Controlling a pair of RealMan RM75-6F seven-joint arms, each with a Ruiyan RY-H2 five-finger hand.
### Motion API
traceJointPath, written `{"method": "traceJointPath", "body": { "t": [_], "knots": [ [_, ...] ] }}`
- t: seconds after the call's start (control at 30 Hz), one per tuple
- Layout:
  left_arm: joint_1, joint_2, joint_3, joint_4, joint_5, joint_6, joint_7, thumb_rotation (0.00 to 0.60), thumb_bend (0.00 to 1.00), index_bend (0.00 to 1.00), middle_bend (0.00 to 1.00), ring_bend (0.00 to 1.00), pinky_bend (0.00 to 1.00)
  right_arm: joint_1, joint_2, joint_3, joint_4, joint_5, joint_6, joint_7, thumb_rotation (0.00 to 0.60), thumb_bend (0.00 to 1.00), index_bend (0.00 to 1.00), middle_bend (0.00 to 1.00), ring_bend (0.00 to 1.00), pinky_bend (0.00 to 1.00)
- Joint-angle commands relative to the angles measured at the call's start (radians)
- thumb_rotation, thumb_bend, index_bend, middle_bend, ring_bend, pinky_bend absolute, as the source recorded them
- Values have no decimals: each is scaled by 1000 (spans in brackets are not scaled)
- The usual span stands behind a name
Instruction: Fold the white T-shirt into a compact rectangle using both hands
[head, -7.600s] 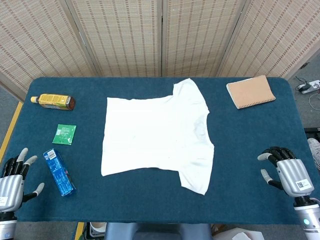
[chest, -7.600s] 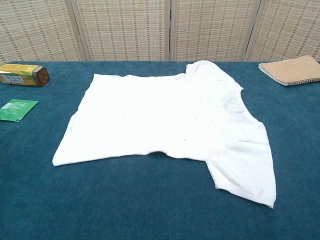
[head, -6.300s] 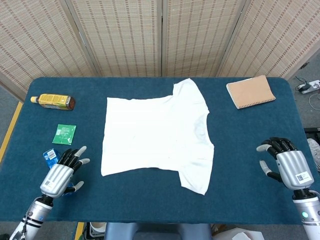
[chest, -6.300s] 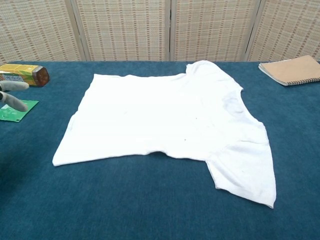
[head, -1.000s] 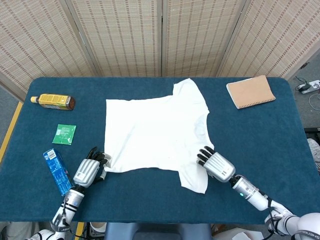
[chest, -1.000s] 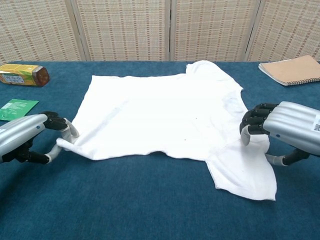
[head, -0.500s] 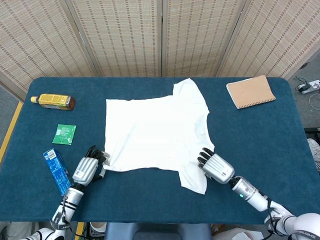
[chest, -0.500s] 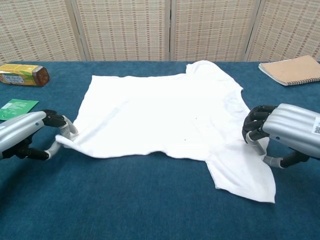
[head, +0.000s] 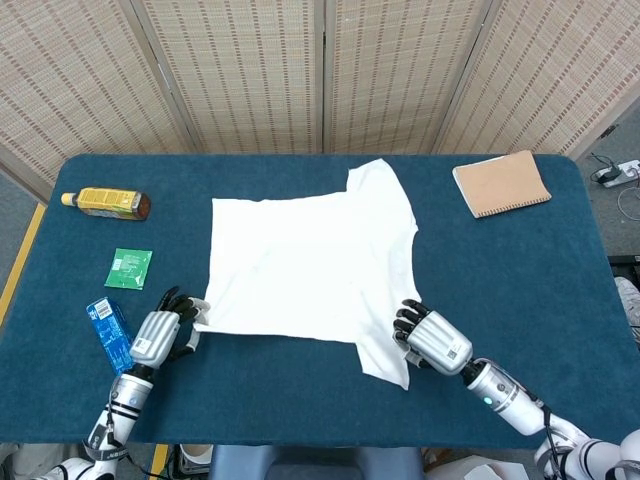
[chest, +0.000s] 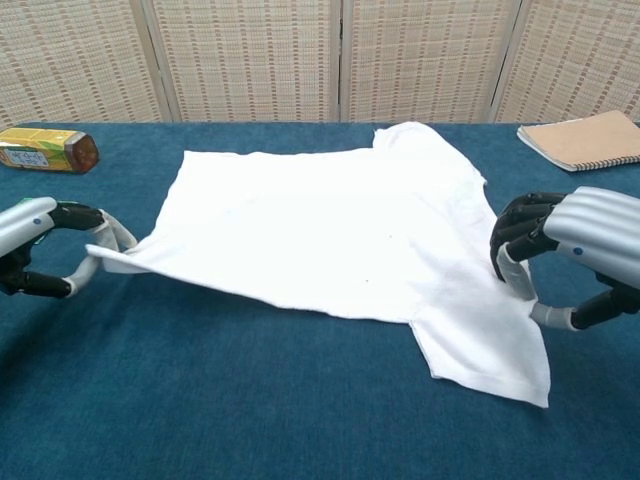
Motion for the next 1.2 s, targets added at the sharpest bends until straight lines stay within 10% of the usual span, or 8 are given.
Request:
{"method": "traceJointPath", "body": {
  "t": [0.03, 1.2],
  "knots": [
    [9, 33, 2, -30, 5, 11, -20, 600, 597, 736, 308, 198, 17, 2, 60, 11, -107, 18, -4, 12, 600, 396, 776, 480, 289, 205],
    [193, 375, 188, -324, 203, 234, -104, 600, 597, 740, 328, 199, 17, -15, 447, -132, -693, -80, -68, 211, 600, 411, 787, 501, 297, 206]
  ]
}}
